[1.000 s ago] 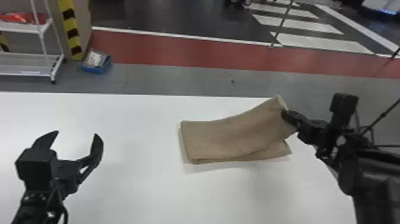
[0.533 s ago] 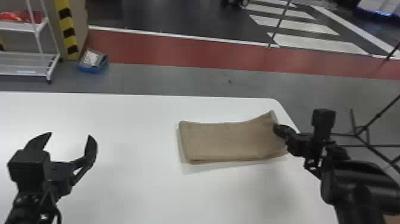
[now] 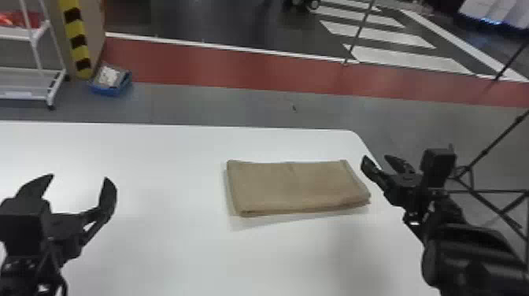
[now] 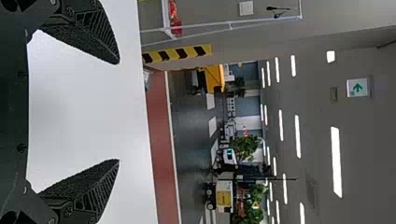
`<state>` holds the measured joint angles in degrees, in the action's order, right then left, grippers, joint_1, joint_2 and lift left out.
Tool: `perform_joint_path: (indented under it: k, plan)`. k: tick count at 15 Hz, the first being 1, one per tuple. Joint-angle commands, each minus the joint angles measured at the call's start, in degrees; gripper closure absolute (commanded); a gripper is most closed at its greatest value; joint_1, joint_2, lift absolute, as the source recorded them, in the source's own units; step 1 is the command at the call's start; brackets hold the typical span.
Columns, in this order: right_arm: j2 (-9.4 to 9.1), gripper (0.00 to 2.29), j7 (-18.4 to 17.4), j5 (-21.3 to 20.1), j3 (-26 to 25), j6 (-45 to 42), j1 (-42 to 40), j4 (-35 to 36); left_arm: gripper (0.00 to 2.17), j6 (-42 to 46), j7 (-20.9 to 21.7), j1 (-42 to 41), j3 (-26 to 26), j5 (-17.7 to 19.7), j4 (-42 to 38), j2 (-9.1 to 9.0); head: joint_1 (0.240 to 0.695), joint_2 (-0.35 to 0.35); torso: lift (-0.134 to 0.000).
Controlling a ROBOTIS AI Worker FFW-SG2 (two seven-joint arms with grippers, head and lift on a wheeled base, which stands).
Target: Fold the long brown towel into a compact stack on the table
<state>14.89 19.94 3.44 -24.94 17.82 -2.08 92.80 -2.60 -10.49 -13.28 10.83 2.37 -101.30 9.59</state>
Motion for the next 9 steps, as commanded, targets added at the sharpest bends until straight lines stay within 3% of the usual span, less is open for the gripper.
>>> perform_joint_path:
  k: [1,2,4,6,7,9]
  plan:
    - [-0.92,0.07,0.1,0.7,0.3,-1.5,-2.7,2.8,0.14,0.0,0.0,0.3,0.3,0.0,0.0,-0.10,0.695,-0.304,-0.112]
    - [-1.10,0.14,0.4,1.8,0.6,-1.3,-3.3,3.3,0.14,0.0,0.0,0.3,0.4,0.0,0.0,-0.19,0.695,-0.303,-0.112]
    - [-1.18,0.72,1.4,2.6,2.5,-1.2,-4.6,4.1,0.14,0.4,-0.1,0.3,0.3,0.0,0.0,-0.10,0.695,-0.292,-0.112]
    - [-1.97,1.74,3.7,3.2,5.1,0.8,-5.0,4.8,0.14,0.5,-0.4,0.3,0.3,0.0,0.1,0.07,0.695,-0.276,-0.112]
    - [-2.33,1.95,5.5,3.2,7.1,0.8,-5.0,4.9,0.14,0.5,-0.7,0.3,0.3,0.0,0.0,0.16,0.695,-0.262,-0.112]
    - [-2.50,1.96,5.5,2.6,12.3,2.5,-5.1,5.5,0.14,0.5,-1.0,0.1,0.2,0.0,-0.2,0.16,0.695,-0.224,-0.112]
